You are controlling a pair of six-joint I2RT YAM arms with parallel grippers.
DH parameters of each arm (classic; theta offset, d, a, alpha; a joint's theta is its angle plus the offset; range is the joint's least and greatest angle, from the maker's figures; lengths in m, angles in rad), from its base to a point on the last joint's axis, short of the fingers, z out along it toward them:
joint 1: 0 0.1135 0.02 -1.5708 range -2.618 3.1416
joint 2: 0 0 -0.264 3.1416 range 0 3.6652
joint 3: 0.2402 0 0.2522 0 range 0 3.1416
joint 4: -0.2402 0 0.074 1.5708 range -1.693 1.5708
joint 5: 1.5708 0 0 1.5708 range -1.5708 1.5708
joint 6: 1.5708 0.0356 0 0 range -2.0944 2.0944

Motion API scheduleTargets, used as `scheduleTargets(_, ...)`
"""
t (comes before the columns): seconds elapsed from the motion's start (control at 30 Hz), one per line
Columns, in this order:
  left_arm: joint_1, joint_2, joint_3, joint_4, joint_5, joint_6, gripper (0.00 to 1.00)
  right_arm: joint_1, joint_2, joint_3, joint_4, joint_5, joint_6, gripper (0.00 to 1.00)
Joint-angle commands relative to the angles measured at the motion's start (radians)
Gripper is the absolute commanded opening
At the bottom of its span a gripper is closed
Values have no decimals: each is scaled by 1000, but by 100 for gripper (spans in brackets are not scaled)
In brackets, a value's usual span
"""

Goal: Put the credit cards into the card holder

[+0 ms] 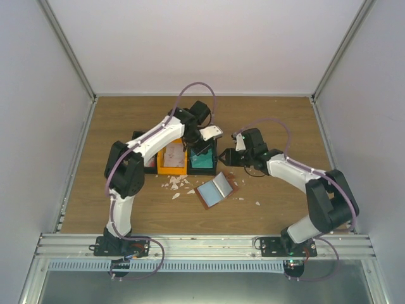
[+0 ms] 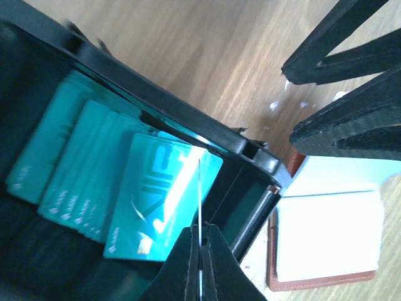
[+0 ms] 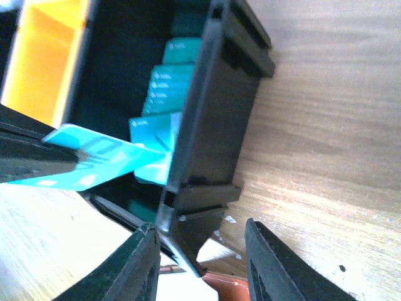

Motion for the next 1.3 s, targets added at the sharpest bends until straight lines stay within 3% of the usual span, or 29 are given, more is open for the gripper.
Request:
scheduleTargets(0.0, -4, -144, 3, 72, -48, -55, 0, -11, -97, 25, -22, 50, -42, 40)
scheduleTargets(0.17, -4, -308, -93, 253, -46, -178, 0, -11, -196, 10, -43, 54, -86, 49)
scheduleTargets(0.37, 4, -569, -370, 633, 41, -574, 0, -11, -368, -62, 77, -168, -102, 64)
scheduleTargets(0.53, 9, -759, -608, 908, 170, -805, 0, -3, -507, -141, 298, -348, 8, 74)
scheduleTargets(0.73, 10, -935, -766, 1096, 220, -1054, 0, 39, -578, -208, 482, -432, 194, 75)
scheduleTargets(0.9, 12, -971, -817, 1191, 313, -1234, 0, 112, -565, -160, 445, -413, 241, 67)
scheduleTargets(1.17, 13, -978, -861, 1263, 375, -1357, 0, 160, -609, -157, 547, -427, 333, 56)
scheduleTargets(1.27, 13, -972, -859, 1270, 387, -1370, 0, 160, -603, -157, 548, -388, 363, 41)
